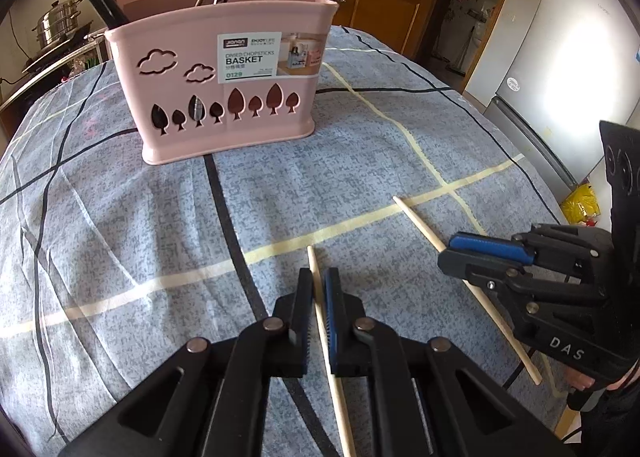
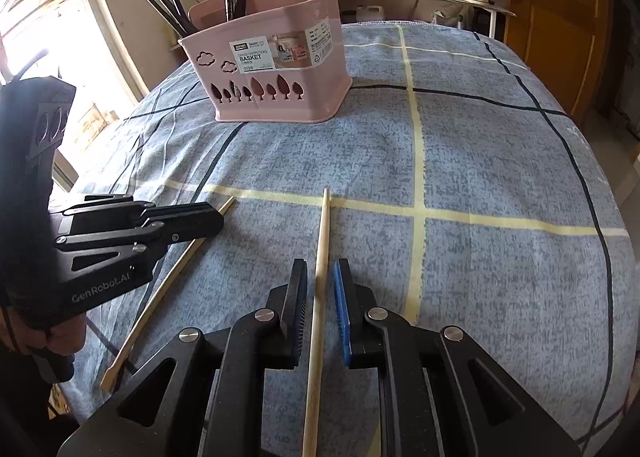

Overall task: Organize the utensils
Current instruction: 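Close the right gripper on a wooden chopstick while the left gripper approaches the other, then close the left gripper on the other wooden chopstick while the right gripper holds its own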

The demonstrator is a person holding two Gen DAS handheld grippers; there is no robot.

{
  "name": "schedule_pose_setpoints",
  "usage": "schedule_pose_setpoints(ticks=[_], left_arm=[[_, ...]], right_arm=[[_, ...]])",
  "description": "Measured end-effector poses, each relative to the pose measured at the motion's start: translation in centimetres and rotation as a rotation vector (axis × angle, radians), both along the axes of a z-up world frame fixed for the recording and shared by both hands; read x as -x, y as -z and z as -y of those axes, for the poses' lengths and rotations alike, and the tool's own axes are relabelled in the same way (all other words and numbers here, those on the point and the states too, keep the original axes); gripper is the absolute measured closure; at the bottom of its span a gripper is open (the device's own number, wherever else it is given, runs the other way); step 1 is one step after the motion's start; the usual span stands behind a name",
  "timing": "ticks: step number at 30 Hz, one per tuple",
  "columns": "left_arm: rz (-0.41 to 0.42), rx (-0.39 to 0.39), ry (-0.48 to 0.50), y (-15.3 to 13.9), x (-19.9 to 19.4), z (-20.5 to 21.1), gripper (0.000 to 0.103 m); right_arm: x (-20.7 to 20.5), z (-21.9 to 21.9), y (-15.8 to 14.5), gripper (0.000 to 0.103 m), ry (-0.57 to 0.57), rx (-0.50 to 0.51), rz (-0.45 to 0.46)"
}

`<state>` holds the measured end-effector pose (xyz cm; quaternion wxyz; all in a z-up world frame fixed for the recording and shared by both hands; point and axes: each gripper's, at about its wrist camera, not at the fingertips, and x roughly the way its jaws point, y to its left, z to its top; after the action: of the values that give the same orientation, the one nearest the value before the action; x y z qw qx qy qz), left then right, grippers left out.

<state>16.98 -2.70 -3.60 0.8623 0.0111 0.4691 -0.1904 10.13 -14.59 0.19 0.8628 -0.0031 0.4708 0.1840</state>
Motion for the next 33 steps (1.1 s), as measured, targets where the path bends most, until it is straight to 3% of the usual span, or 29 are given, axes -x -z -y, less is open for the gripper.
schedule_pose_setpoints(ticks=[12,20,33], left_arm=[[0.011,-0.087,0.033,0.1,-0.8,2.0,0.096],[0.006,-0.057,0.015,-0.3,-1.4,1.7,0.097],[0.189,0.014,0.014,-8.7,0.1,-0.6,0.097]], right_arm=[[-3.3,-2.1,0.2,0.092,-0.056,0.114,-0.010],[-3.4,-1.7,-0.7,0.097,-0.061,0.053,-0.006],[-2.2,-0.5,-8.5,0.099,-0.046,-0.038,0.177]])
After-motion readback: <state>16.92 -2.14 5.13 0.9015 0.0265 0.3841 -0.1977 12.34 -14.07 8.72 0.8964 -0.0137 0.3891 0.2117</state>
